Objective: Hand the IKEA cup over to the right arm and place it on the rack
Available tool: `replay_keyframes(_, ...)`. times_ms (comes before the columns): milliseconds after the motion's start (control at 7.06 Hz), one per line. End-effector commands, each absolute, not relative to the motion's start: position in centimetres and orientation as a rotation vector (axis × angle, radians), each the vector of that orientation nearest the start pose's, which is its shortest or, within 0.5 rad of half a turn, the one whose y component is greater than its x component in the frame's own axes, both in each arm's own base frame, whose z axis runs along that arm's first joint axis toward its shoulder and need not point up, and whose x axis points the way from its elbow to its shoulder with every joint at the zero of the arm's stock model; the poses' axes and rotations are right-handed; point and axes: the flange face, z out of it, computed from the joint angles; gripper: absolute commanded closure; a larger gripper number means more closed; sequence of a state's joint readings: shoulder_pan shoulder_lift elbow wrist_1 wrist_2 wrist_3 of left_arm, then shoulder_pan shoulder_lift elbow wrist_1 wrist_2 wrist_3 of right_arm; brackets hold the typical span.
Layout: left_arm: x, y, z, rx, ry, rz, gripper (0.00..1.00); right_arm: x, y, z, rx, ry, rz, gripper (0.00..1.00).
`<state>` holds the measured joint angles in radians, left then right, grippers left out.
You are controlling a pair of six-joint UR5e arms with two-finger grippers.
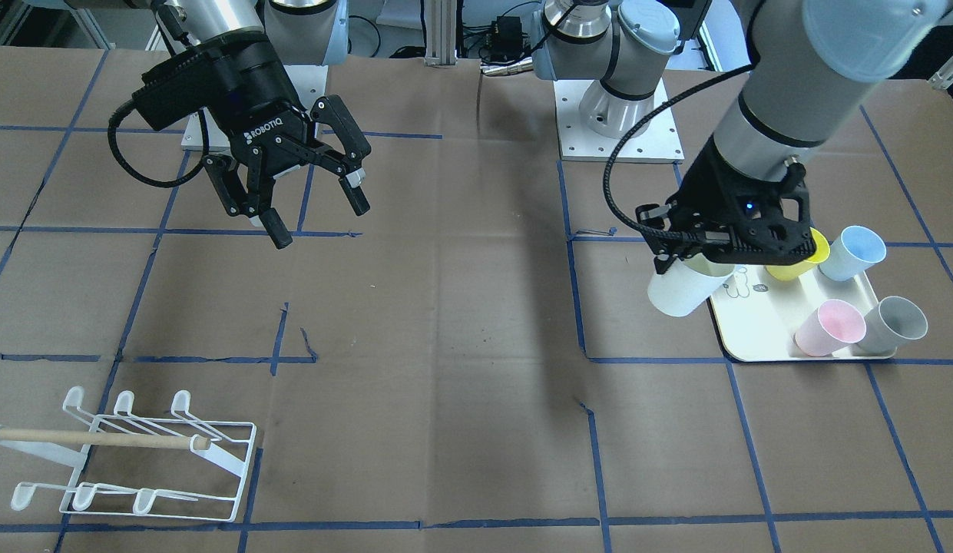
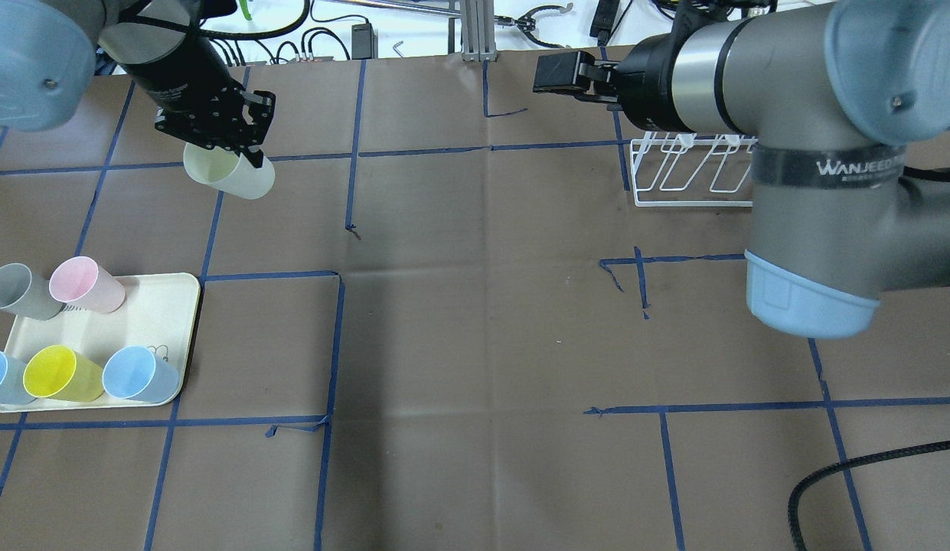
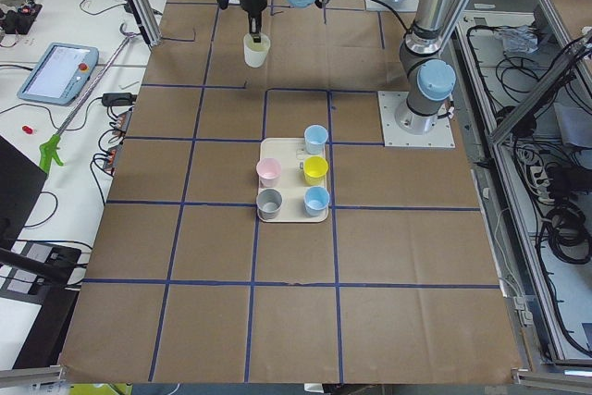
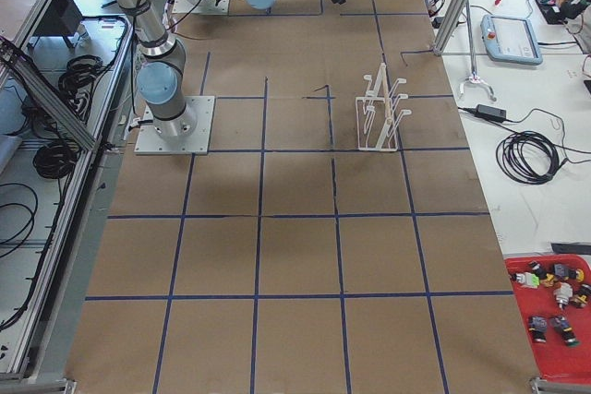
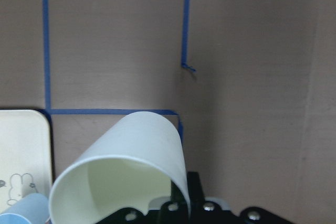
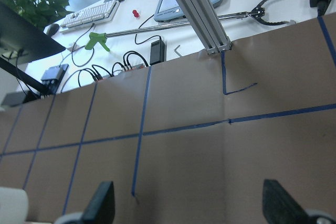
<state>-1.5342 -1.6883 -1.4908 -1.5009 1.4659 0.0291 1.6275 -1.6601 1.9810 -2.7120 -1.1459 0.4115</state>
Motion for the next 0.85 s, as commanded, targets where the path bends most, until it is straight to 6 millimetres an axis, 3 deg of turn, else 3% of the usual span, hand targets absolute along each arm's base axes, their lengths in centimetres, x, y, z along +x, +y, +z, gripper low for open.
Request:
replay_keyframes(0, -15.9, -54.0, 49.4, 0.062, 3.460, -0.254, 1.00, 20.0, -43.3, 45.0, 0.555, 2.142, -0.888, 0.00)
replay_keyframes(283, -17.3, -54.2, 50.2, 0.137, 3.615, -0.501, 1.00, 19.9, -41.0, 44.0, 0.778, 1.892, -0.837, 0.00)
replay_keyframes(567, -18.2, -52.8, 50.1, 0.253, 3.673, -0.752, 1.00, 20.1, -39.5, 43.1, 0.942, 1.686, -0.692, 0.00)
replay_keyframes(708, -18.6, -51.7, 49.2, 0.340, 3.653, -0.955, 1.00, 20.1, -38.0, 41.4, 1.054, 1.563, -0.593, 0.00)
